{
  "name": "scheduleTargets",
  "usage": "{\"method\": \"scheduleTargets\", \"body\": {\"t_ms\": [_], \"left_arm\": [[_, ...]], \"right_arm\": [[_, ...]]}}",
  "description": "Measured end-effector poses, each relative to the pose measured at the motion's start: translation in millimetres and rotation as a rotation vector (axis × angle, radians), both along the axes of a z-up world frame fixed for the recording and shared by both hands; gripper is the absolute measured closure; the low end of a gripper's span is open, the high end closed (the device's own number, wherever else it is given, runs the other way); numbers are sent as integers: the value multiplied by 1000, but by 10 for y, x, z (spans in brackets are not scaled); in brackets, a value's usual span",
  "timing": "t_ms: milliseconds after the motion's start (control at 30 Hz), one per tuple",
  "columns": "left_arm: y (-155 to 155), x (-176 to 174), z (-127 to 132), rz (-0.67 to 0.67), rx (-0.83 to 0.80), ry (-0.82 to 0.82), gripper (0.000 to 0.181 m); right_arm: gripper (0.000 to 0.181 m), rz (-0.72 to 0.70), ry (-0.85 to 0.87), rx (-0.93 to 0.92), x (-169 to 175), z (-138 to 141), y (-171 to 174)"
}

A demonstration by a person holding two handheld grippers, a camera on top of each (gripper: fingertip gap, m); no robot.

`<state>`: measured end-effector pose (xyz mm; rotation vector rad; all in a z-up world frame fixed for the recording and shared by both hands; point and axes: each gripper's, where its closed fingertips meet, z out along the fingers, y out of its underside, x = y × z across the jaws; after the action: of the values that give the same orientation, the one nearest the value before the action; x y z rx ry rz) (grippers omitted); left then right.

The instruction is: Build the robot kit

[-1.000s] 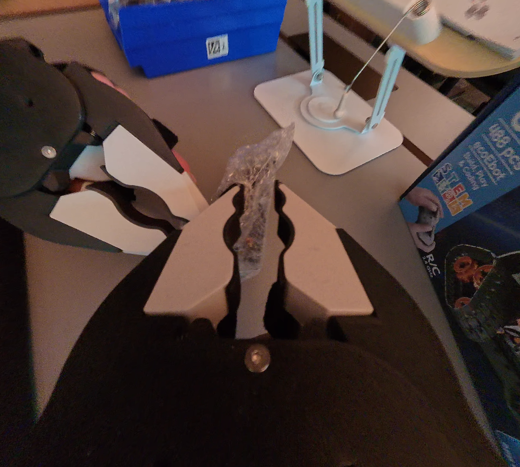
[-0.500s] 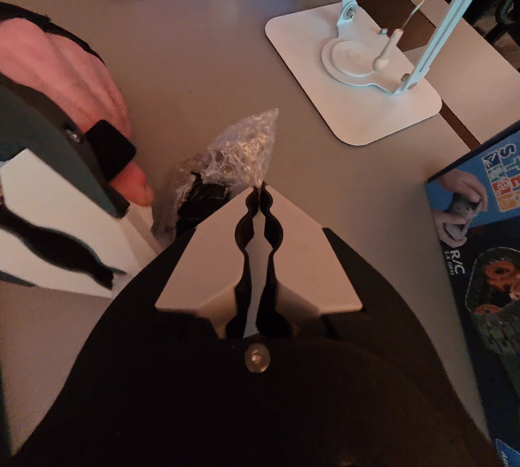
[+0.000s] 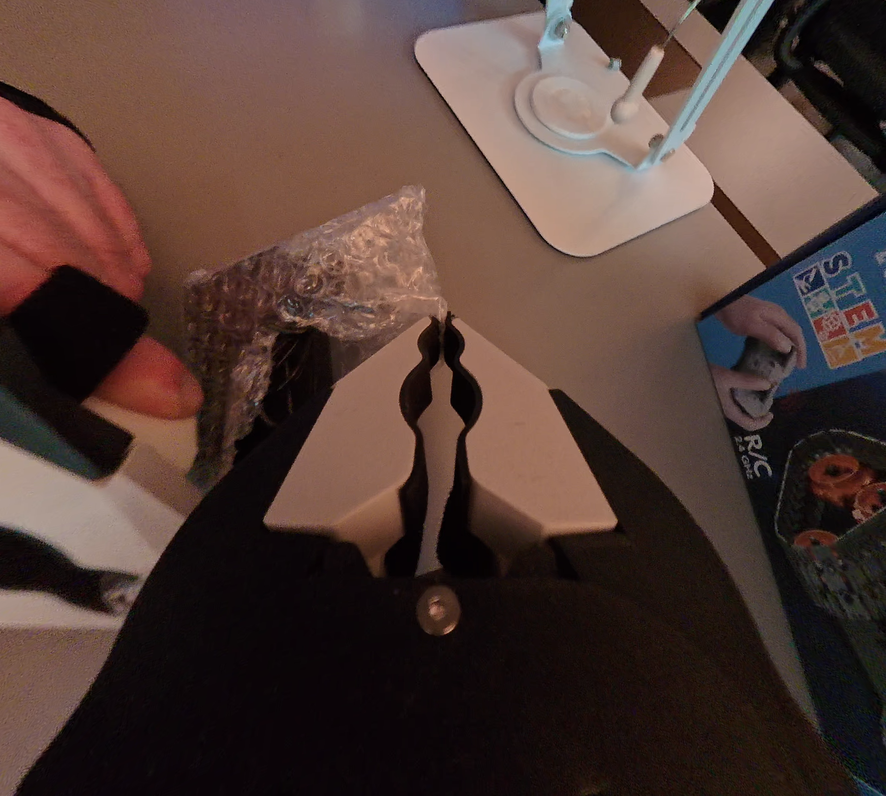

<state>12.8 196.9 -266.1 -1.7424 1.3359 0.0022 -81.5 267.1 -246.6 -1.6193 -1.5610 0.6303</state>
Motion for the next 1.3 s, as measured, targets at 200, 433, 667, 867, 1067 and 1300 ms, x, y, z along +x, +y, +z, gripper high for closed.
{"method": "scheduleTargets", "body": {"t_ms": [200,433,667,867,1067,1300], "left_arm": [[-10,-186,201,-12,20,-28,180],[-4,-343,180,77,152,55,181],[-54,-261,107,94,283,205,179],[-165,-179,79,46,200,152,155],[-33,-443,394,92,90,-5,154],[122,-540,138,97,-44,117,162]], "right_arm": [[181,72,109,-8,56,371,-157],[135,67,-33,-87,433,459,-333],[124,60,-86,-269,521,215,-604],[169,51,-113,-260,463,20,-597],[181,115,-119,-130,453,47,-639],[181,121,-102,-63,430,63,-622]]}}
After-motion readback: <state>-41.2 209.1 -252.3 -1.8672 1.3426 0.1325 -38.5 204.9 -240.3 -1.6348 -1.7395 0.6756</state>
